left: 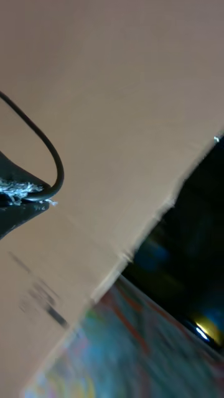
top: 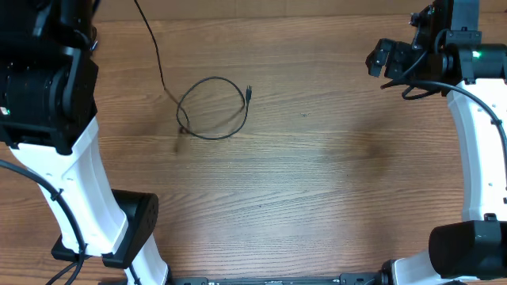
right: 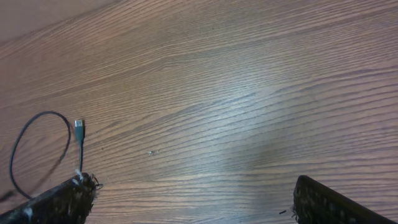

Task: Untangle cables
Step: 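Hold the cable raised at the upper left with the left gripper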

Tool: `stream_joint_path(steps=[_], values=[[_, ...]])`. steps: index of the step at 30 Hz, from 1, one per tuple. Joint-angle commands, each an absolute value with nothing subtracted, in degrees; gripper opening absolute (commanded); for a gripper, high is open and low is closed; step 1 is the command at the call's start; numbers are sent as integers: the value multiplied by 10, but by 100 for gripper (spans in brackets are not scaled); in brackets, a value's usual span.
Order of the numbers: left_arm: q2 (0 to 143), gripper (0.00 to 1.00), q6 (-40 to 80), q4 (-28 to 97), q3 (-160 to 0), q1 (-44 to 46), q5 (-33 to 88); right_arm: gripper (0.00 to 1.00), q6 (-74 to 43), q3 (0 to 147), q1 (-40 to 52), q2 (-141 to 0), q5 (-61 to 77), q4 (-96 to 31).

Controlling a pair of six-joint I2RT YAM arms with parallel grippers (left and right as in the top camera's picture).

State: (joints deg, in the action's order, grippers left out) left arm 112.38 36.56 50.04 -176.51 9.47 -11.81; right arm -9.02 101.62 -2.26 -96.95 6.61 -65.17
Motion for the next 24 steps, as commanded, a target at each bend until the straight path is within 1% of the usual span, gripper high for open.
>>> stream_joint_path(steps=[1,5,8,13,17,20,24], values=[[1093,4,390,456,-1773,93,-106,100,-92,1019,-24,-971,62,-649],[1073,4,385,408,-1773,93,-107,100,-92,1019,-24,-971,62,-649],[1061,4,386,431,-1773,94,-98,100,-92,1019,-24,-971,62,-649],[1061,4,357,536,-1771,93,-96,100,-92,1019,-24,-971,62,-649],[1077,4,358,656,-1771,95,-84,100,-92,1019,-24,-971,62,-649],[1093,4,364,731,-1771,95,-30,100,-92,1019,-24,-971,62,-649],[1120,4,356,764,-1771,95,112,100,-92,1019,-24,-971,62,-649]])
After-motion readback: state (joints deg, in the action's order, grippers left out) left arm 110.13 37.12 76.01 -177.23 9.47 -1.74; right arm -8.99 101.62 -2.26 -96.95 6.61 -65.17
